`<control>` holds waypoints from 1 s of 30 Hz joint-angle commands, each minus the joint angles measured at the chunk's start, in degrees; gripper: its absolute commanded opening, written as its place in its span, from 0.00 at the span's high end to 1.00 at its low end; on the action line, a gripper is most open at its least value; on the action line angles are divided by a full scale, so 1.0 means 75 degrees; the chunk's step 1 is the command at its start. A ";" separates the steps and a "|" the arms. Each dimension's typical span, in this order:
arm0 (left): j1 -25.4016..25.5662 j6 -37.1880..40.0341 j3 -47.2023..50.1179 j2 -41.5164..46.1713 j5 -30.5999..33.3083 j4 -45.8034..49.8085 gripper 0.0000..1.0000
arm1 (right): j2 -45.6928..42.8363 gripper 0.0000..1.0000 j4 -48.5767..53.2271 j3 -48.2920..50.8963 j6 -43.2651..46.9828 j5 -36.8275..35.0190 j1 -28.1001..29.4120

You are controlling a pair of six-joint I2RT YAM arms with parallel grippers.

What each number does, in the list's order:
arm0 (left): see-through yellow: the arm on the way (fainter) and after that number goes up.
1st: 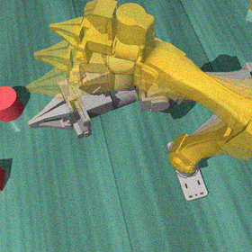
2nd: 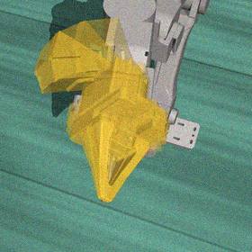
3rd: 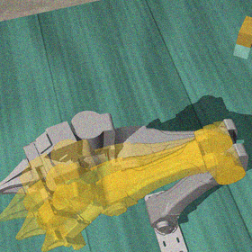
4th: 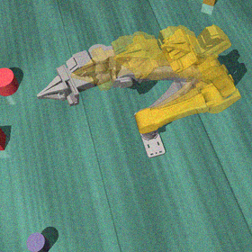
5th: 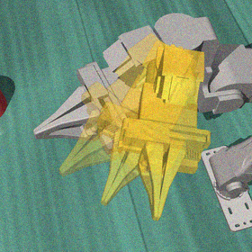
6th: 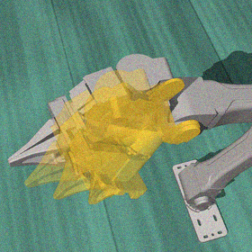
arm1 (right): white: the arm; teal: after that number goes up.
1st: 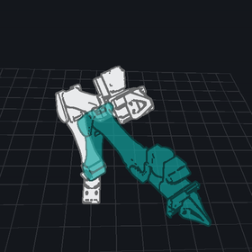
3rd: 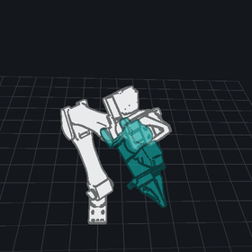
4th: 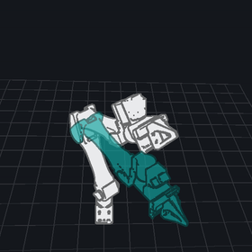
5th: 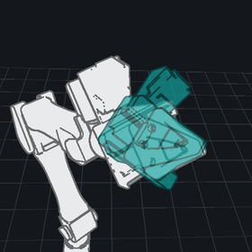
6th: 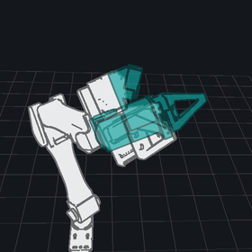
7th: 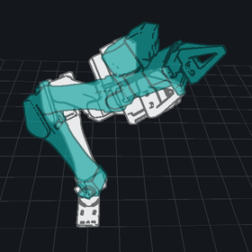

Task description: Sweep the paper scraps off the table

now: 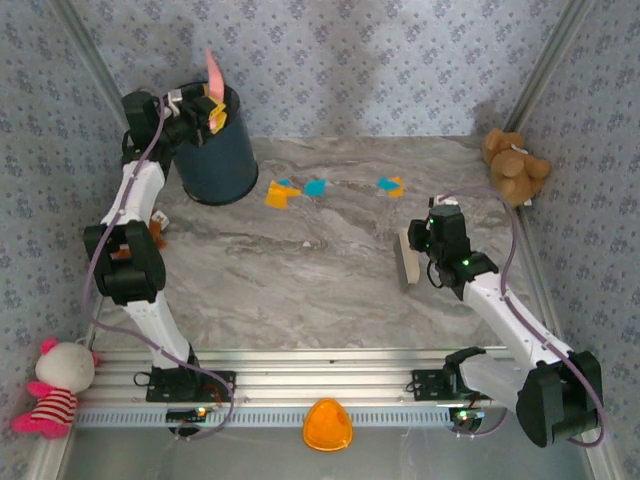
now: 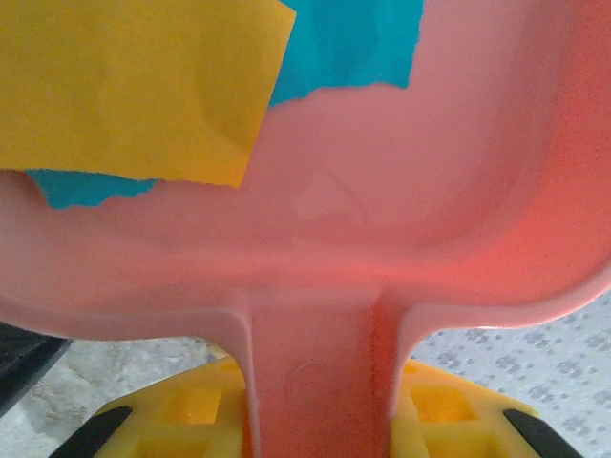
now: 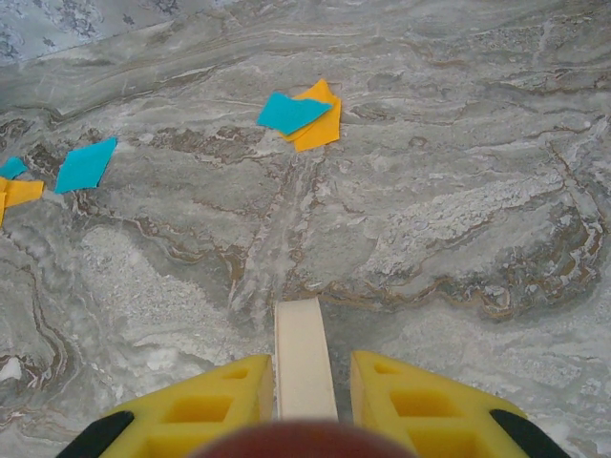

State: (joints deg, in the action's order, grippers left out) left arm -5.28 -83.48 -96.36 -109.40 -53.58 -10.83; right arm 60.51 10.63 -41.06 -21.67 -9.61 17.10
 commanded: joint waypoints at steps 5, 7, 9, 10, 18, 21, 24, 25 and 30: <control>-0.0065 -0.1861 0.0340 -0.0258 -0.0127 -0.2417 1.00 | -0.0158 1.00 -0.0030 0.0094 -0.0201 0.0050 -0.0043; -0.0059 -0.2140 0.0387 -0.0294 -0.0116 -0.2754 1.00 | -0.0158 1.00 -0.0034 0.0096 -0.0209 0.0037 -0.0042; -0.0069 -0.2399 0.0395 -0.0324 -0.0094 -0.3036 1.00 | -0.0158 1.00 -0.0016 0.0098 -0.0198 0.0039 -0.0044; -0.0066 -0.2545 0.0425 -0.0343 -0.0080 -0.3187 1.00 | -0.0158 1.00 -0.0024 0.0109 -0.0206 0.0039 -0.0043; -0.0065 -0.4726 0.0859 -0.0710 0.0406 -0.5510 1.00 | -0.0146 1.00 -0.0044 0.0137 -0.0237 0.0071 -0.0044; -0.0070 -0.4889 0.0937 -0.0723 0.0457 -0.5657 1.00 | -0.0146 1.00 -0.0030 0.0142 -0.0239 0.0073 -0.0045; -0.0065 -0.4898 0.0986 -0.0682 0.0473 -0.5657 1.00 | -0.0158 1.00 -0.0014 0.0129 -0.0236 0.0058 -0.0046; -0.0070 -0.4898 0.0977 -0.0673 0.0474 -0.5658 1.00 | -0.0158 1.00 -0.0009 0.0122 -0.0237 0.0063 -0.0046; -0.0069 -0.4682 0.0862 -0.0624 0.0323 -0.5452 1.00 | -0.0170 1.00 0.0001 0.0087 -0.0209 0.0075 -0.0063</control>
State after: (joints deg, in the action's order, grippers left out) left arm -5.41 -118.83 -88.95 -114.69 -50.57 -48.88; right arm 60.25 10.55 -40.62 -22.31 -9.58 16.99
